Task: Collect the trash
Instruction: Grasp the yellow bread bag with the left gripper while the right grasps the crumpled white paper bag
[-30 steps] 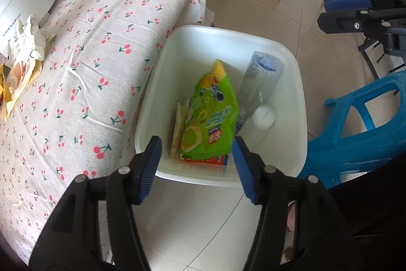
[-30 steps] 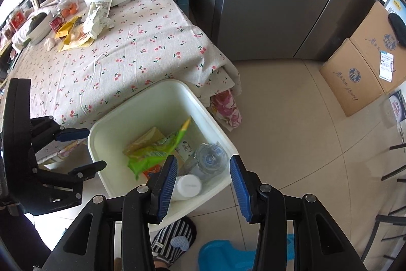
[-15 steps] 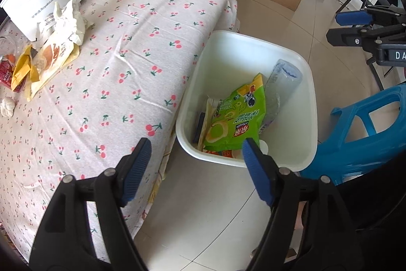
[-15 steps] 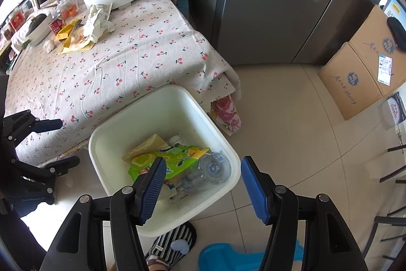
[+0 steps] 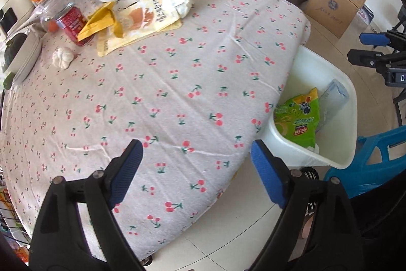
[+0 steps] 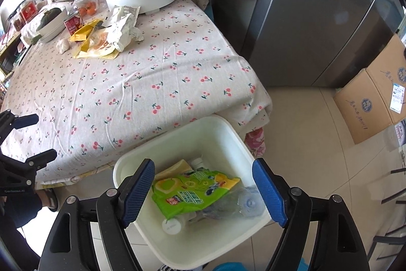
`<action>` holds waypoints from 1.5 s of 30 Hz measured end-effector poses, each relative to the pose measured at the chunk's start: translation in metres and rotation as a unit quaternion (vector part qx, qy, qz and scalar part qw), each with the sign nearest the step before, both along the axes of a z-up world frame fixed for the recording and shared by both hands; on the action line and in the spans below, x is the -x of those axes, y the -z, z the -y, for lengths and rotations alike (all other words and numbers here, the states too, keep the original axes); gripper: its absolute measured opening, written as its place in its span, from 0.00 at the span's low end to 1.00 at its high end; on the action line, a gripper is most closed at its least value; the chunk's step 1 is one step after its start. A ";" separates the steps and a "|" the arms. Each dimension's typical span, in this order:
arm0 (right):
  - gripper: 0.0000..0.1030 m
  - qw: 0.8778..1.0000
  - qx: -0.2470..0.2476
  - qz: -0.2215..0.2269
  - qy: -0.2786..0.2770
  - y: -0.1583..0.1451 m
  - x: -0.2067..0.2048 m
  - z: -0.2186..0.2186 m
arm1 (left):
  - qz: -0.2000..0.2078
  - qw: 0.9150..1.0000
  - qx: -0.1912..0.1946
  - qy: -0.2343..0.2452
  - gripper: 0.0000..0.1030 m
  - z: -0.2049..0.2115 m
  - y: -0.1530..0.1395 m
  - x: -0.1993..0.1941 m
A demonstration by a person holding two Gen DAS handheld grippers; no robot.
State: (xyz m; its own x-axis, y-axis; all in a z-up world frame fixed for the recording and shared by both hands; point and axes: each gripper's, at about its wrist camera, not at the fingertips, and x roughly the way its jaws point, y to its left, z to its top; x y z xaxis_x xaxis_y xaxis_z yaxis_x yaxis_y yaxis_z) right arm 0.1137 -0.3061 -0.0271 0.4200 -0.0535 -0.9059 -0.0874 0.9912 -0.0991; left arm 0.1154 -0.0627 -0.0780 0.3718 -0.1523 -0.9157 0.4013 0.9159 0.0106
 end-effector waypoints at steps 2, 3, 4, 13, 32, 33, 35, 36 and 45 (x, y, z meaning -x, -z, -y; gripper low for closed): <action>0.79 1.000 0.000 -0.002 -0.005 0.006 -0.011 -0.013 | 0.000 1.000 0.003 -0.026 0.84 -0.020 0.002 -0.008; 0.79 1.000 0.001 -0.003 -0.008 0.008 -0.017 -0.020 | 0.001 0.999 0.004 -0.041 0.84 -0.031 0.002 -0.012; 0.79 1.000 0.003 -0.005 -0.012 0.011 -0.023 -0.027 | 0.002 0.998 0.006 -0.056 0.84 -0.041 0.003 -0.016; 0.81 0.999 0.002 0.006 -0.050 0.022 -0.081 -0.091 | 0.023 0.992 0.013 -0.126 0.85 -0.099 -0.008 -0.072; 0.82 0.988 -0.130 0.081 -0.003 0.050 -0.192 -0.124 | 0.093 0.977 0.118 -0.152 0.85 -0.084 0.008 -0.188; 0.82 0.987 -0.138 0.083 -0.002 0.051 -0.195 -0.123 | 0.091 0.976 0.121 -0.155 0.84 -0.085 0.012 -0.192; 0.82 0.985 -0.150 0.088 -0.002 0.052 -0.199 -0.122 | 0.086 0.975 0.128 -0.162 0.78 -0.085 0.018 -0.198; 0.81 0.984 -0.155 0.091 -0.004 0.052 -0.200 -0.122 | 0.083 0.974 0.134 -0.164 0.73 -0.086 0.021 -0.200; 0.46 0.983 -0.160 0.090 -0.025 0.059 -0.207 -0.133 | 0.054 0.966 0.159 -0.199 0.16 -0.095 0.040 -0.209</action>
State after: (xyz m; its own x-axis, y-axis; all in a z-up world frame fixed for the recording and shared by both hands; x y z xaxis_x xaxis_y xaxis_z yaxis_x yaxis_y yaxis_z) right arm 0.3210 -0.1730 -0.0860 0.5705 0.2463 -0.7835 -0.1460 0.9692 0.1984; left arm 0.3240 0.0327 -0.1181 0.5499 -0.2445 -0.7986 0.0293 0.9613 -0.2741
